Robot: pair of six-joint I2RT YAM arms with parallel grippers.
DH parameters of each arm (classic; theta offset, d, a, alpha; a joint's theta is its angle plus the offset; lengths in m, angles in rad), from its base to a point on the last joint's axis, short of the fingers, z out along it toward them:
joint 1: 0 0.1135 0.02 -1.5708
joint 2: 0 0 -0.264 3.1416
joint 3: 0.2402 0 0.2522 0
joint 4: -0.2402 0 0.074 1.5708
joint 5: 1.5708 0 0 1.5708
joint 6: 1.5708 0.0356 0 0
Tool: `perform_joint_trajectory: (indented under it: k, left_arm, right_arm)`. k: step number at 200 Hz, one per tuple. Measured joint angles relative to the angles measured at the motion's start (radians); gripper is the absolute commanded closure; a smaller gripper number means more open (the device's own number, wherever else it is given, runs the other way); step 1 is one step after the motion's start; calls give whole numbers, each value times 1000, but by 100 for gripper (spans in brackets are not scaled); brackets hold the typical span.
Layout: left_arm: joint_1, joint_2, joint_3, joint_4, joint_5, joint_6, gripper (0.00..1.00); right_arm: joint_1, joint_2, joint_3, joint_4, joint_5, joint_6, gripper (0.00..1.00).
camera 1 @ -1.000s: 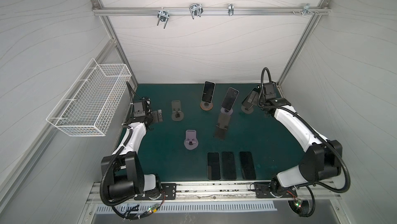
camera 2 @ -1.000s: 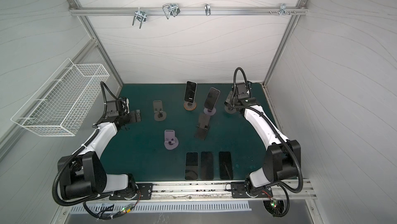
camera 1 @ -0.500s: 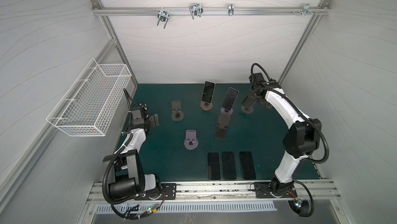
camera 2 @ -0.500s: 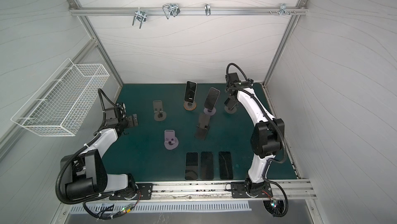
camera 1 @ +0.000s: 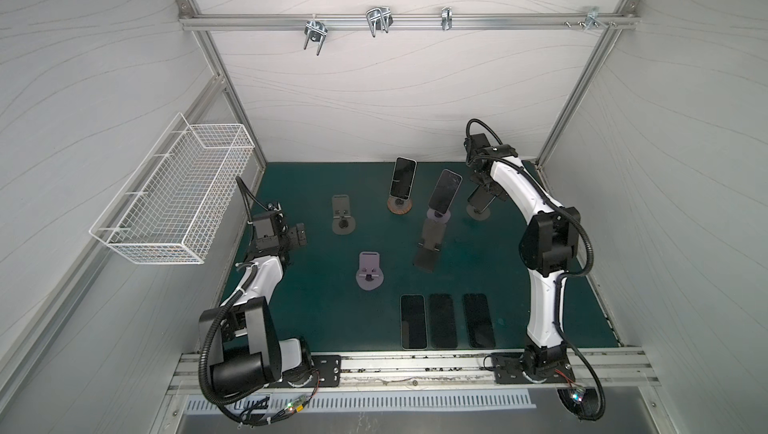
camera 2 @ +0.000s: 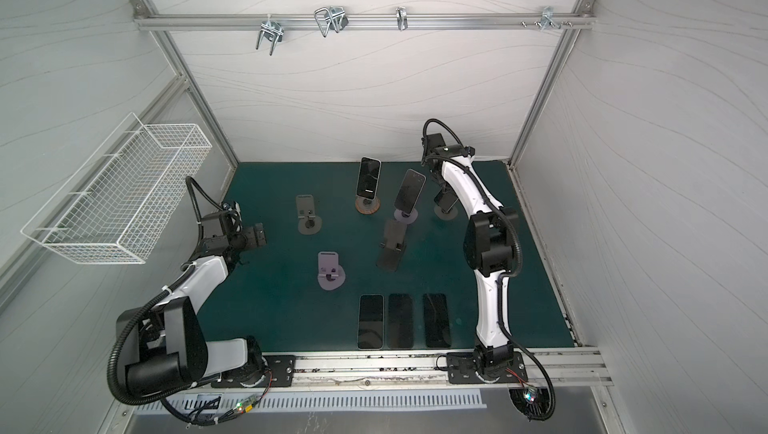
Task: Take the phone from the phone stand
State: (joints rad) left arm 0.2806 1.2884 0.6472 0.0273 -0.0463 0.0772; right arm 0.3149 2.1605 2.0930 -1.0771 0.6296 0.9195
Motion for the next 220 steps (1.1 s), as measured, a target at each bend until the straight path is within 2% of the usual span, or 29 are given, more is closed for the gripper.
perform_joint_trajectory:
  k: [113,220]
  left_arm:
    - [1,-3,-4,10,-2,0,1]
    - [1,-3,-4,10,-3,-1,0]
  right_arm:
    - [3,154,177,-71,85,30,1]
    - [5,199,183,-107,92,95,1]
